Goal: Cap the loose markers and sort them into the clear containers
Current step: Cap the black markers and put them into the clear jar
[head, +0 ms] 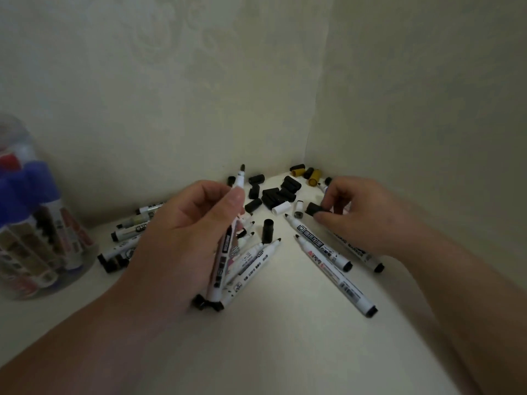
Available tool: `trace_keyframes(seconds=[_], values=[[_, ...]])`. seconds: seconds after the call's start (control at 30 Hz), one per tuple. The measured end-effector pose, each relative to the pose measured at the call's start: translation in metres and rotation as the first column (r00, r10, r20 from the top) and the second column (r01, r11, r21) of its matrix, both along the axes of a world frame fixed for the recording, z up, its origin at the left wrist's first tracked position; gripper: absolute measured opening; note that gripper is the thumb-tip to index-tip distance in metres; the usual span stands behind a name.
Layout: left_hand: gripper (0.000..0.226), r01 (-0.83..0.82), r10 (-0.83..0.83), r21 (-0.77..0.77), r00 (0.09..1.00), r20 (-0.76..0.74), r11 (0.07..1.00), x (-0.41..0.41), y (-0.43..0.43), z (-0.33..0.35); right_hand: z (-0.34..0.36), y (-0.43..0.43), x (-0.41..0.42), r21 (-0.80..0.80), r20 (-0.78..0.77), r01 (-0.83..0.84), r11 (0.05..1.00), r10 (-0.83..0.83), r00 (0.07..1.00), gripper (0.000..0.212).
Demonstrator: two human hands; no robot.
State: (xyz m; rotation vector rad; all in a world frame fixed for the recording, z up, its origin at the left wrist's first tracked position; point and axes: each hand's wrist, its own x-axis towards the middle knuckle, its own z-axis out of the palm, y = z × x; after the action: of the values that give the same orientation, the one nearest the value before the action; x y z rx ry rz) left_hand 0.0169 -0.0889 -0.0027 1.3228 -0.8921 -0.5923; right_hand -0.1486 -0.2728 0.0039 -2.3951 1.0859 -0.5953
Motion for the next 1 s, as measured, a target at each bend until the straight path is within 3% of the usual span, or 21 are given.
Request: trace_keyframes(seconds=[0.17,0.27,0.37,0.47,0.6,0.8,1.0], values=[[0.030,-0.037,-0.018,0.182,0.956,0.292,0.983,-0.011,0.004,0.000,-0.007,-0.001,0.009,-0.026,-0.135,-0.030,0.999,0.027,0.991,0.016],[0.037,-0.064,-0.057,0.289,0.918,0.393,0.955,-0.016,-0.002,-0.007,-0.001,-0.003,0.005,-0.021,-0.079,-0.007,1.000,0.005,0.997,0.010],[0.036,-0.045,-0.064,0.312,0.942,0.329,0.949,-0.015,-0.006,-0.011,0.010,-0.009,-0.005,0.032,0.009,0.062,0.998,-0.062,0.998,0.027],[0.035,0.001,-0.044,0.243,0.985,0.169,0.970,-0.015,-0.007,-0.008,0.019,-0.011,-0.010,0.080,-0.010,0.085,0.993,-0.085,0.996,0.036],[0.031,0.010,-0.033,0.201,0.993,0.111,0.980,-0.015,-0.004,0.001,0.018,0.000,-0.003,0.099,-0.081,0.031,0.995,-0.023,0.996,0.028],[0.029,0.013,-0.027,0.221,0.998,0.057,0.975,-0.009,-0.005,0.002,0.013,0.011,-0.002,0.034,-0.392,-0.086,0.996,0.092,0.915,0.013],[0.016,0.086,-0.087,0.193,0.996,-0.006,0.977,-0.005,-0.007,-0.002,0.015,0.011,-0.004,0.047,-0.409,-0.100,0.994,0.111,0.906,0.009]])
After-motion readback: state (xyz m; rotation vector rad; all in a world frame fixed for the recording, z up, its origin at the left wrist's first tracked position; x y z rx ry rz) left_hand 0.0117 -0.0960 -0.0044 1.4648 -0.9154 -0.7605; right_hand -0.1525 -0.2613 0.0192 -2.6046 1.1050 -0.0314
